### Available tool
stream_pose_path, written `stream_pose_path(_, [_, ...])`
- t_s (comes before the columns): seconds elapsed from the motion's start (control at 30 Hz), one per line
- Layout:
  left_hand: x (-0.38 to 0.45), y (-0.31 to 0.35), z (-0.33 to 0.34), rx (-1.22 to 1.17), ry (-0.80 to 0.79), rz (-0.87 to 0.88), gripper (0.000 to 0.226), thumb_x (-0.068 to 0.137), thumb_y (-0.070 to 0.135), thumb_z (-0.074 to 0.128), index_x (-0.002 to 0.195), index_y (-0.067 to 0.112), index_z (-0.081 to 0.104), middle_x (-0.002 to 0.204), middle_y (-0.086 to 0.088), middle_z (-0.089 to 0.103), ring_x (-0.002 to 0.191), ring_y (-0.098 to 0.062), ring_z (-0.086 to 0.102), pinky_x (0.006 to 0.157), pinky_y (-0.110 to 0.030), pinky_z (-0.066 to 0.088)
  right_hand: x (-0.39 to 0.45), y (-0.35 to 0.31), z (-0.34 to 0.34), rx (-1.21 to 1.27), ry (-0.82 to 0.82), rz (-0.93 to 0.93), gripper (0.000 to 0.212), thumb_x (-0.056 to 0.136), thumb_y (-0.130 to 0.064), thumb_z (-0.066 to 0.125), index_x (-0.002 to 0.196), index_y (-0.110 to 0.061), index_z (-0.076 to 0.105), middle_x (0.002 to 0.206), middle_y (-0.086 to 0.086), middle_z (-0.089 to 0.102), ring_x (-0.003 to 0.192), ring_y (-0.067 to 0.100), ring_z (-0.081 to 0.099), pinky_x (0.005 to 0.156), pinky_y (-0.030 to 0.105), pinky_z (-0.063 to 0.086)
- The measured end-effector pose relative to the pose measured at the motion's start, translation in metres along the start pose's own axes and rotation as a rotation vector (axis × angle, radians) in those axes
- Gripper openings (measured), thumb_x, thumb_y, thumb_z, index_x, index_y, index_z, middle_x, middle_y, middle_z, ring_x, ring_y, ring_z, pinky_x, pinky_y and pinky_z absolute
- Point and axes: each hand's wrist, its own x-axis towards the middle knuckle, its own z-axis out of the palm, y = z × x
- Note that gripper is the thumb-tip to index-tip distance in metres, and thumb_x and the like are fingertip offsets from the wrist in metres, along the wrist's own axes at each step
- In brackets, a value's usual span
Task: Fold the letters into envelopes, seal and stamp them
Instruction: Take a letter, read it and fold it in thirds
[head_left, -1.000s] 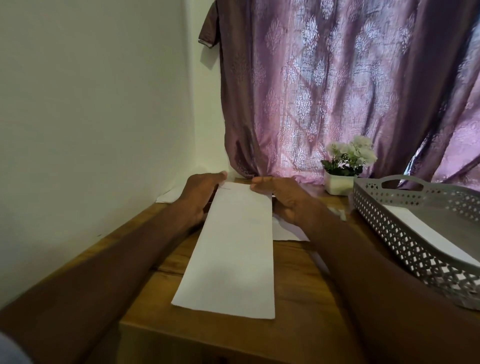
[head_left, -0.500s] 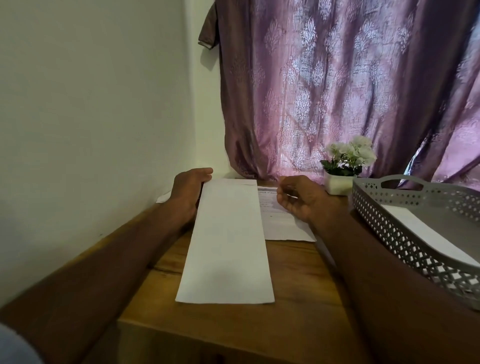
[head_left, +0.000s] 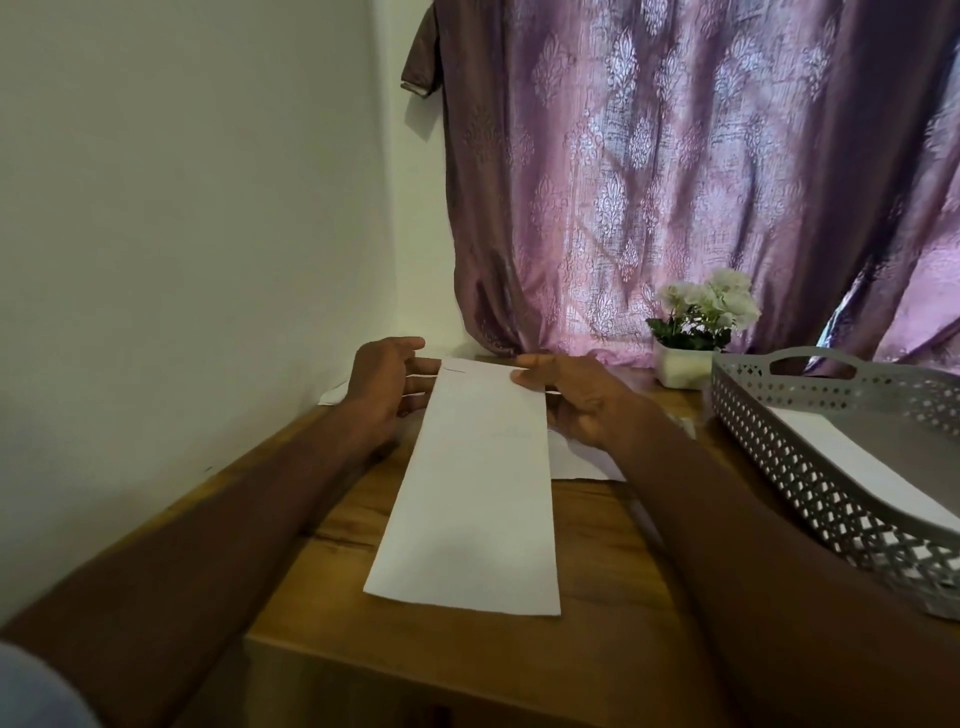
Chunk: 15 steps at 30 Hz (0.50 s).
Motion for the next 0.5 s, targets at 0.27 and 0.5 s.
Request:
stream_pose_path(0.27, [-0.001, -0.003, 0.001, 0.228, -0.242, -0.067, 0.045, 0.083, 0.042, 0.083, 0.113, 0.009, 0.073, 0.108, -0.015, 0.078, 0.103, -0.037, 0.074, 0.101, -0.054, 0.056, 0.0, 0.002, 0.007, 0.037, -0.017, 0.025, 0.018, 0.088, 0.009, 0.07, 0.101, -0.003, 0.071, 0.098, 0.017, 0.074, 0.085, 0.028, 0.073, 0.062, 0.033, 0.064])
stream_pose_path(0.5, [0.005, -0.002, -0.006, 0.127, -0.216, -0.111, 0.039, 0.082, 0.027, 0.084, 0.113, 0.007, 0.071, 0.106, -0.018, 0.078, 0.099, -0.037, 0.075, 0.093, -0.051, 0.06, 0.011, 0.001, -0.015, 0.127, 0.082, 0.043, 0.014, 0.09, 0.006, 0.069, 0.102, -0.002, 0.068, 0.094, 0.017, 0.073, 0.077, 0.023, 0.072, 0.065, 0.031, 0.064])
